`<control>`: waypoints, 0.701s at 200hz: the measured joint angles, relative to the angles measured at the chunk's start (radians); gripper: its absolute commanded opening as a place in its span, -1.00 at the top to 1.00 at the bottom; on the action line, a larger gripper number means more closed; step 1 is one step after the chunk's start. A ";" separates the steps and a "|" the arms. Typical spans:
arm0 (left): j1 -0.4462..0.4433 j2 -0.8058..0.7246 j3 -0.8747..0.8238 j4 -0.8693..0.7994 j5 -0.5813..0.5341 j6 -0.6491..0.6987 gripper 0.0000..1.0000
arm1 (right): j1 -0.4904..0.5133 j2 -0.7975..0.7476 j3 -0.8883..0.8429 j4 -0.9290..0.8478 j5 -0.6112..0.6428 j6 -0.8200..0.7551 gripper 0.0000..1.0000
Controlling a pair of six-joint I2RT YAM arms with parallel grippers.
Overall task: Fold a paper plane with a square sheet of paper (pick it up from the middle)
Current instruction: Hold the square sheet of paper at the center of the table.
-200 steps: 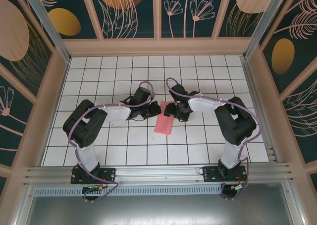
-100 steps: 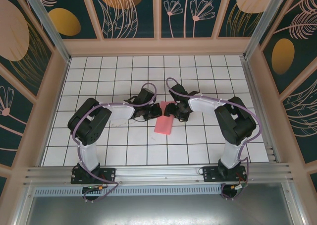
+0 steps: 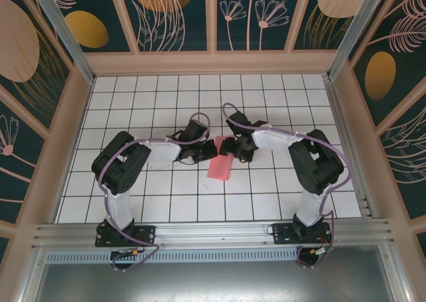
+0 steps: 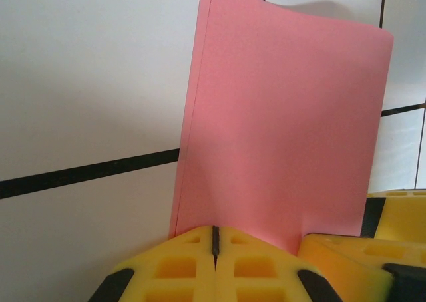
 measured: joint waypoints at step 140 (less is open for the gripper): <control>0.000 -0.003 -0.013 0.023 0.000 0.000 1.00 | -0.116 -0.293 -0.452 0.678 -0.363 0.206 1.00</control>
